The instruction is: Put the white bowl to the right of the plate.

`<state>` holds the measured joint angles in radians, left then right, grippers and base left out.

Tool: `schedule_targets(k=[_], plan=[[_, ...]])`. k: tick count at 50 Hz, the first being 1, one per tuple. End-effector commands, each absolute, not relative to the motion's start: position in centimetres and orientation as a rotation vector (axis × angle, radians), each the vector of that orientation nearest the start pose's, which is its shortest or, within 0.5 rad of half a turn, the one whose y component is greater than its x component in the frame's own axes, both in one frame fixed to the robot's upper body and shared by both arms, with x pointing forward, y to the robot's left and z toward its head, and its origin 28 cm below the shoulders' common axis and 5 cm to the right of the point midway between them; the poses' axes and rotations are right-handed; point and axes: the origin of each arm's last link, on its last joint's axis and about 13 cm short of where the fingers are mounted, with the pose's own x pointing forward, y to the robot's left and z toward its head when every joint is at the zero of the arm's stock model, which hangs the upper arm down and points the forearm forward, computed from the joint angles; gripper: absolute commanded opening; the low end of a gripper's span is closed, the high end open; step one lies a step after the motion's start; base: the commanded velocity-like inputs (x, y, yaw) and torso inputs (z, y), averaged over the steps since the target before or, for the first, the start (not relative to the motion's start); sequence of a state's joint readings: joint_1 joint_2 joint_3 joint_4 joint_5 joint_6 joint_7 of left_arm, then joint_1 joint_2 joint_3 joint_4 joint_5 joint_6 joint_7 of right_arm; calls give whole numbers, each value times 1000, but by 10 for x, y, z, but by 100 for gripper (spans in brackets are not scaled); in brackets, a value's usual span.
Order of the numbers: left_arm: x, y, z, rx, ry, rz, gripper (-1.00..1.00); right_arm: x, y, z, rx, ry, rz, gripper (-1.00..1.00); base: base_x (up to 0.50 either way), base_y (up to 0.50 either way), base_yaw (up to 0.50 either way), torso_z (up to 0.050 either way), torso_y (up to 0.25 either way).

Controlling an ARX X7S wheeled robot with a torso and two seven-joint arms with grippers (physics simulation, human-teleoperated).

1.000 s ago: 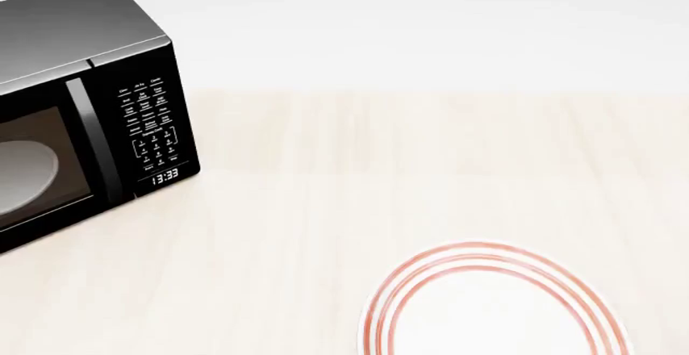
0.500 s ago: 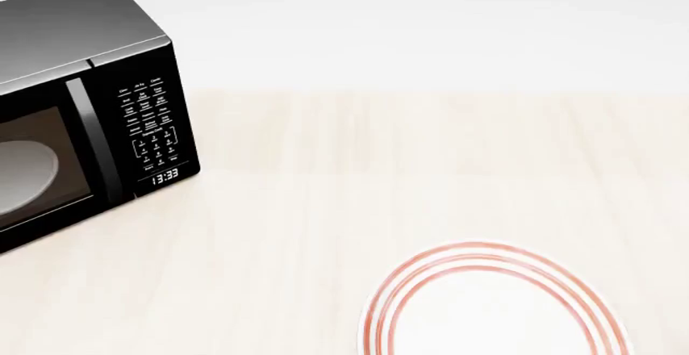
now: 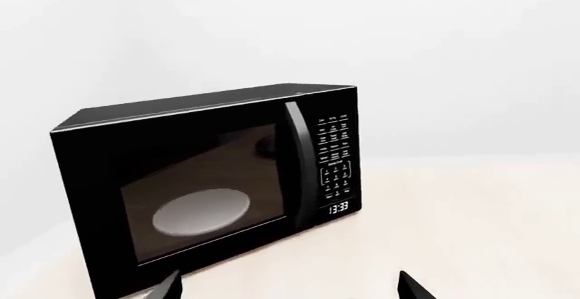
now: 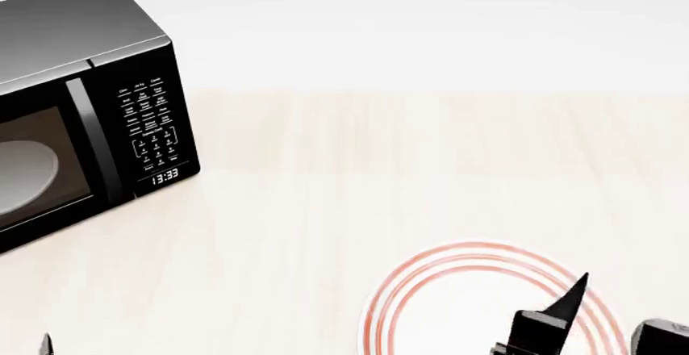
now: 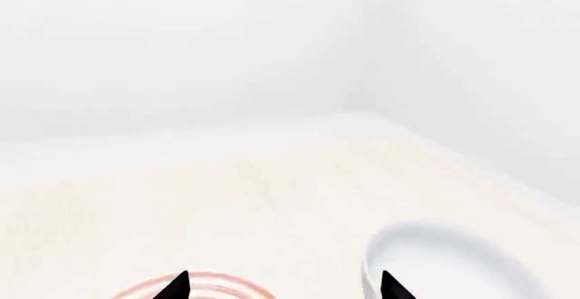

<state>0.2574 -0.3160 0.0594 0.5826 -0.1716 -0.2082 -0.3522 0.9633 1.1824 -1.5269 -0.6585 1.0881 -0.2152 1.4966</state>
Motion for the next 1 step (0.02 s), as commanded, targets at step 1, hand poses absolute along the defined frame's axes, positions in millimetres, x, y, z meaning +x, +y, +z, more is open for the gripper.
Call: schedule_targets(k=[1], plan=[[139,216,75,87,-147,52,100,126,-99,108,-159,-169,-222,100,0,0,0,0,0]])
